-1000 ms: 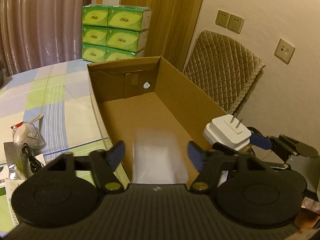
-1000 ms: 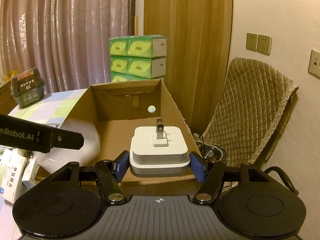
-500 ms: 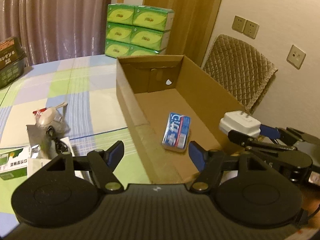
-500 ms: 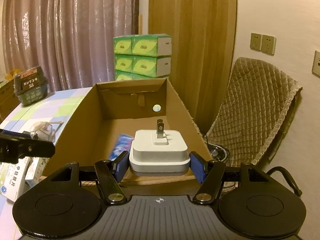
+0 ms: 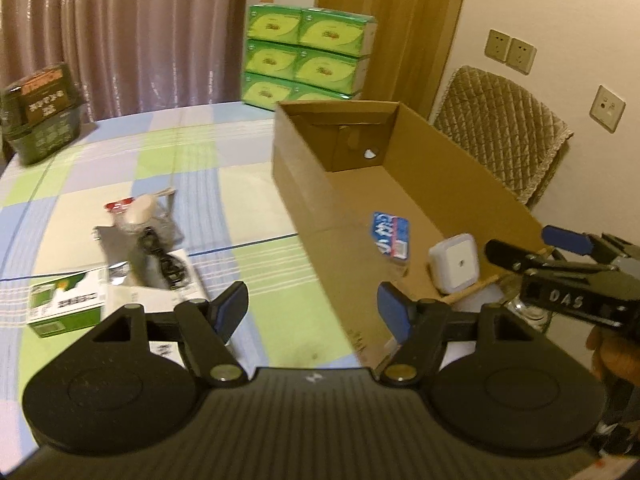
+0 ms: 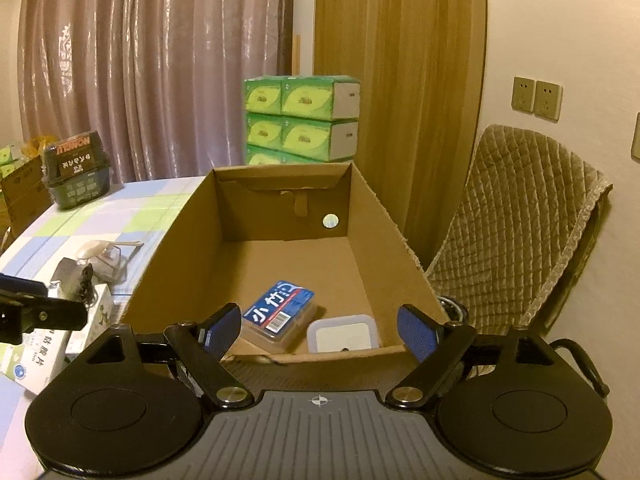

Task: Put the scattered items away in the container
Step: 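Open both grippers to drop the items into the cardboard box, then move left gripper back toward the large white medicine box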

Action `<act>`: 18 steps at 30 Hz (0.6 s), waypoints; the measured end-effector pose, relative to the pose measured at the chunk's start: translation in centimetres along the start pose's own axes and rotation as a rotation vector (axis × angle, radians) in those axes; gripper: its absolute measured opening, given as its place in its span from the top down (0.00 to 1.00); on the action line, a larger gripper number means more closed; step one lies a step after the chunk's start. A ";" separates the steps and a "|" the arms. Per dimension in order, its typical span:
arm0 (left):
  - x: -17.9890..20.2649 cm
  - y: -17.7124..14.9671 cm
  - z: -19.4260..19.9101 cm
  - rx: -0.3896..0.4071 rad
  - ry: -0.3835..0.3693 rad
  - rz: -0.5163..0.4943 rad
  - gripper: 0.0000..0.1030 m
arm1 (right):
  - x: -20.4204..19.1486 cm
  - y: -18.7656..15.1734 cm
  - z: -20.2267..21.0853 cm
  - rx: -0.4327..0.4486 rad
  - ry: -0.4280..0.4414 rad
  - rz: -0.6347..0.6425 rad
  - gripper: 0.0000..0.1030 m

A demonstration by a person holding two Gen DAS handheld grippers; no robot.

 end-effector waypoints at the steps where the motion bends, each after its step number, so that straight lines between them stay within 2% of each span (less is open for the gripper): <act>1: -0.5 -0.2 0.3 0.000 0.010 -0.002 0.35 | -0.2 0.0 0.2 0.002 0.004 -0.002 0.20; 9: -6.3 -2.4 4.3 -0.009 0.122 0.012 0.35 | -4.6 1.1 2.5 0.050 0.082 0.014 0.20; 18: -12.4 -5.0 9.4 -0.012 0.246 0.045 0.35 | -12.4 1.0 5.4 0.066 0.223 0.074 0.19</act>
Point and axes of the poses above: each gripper's, at about its wrist camera, not at the fingertips, and z roughly against the way its jaws point, x to its right, y to its top, the point moved 10 cm from there along -z, roughly the way its jaws point, and after that the axes turned 4 degrees about -y, right-handed, at the moved point
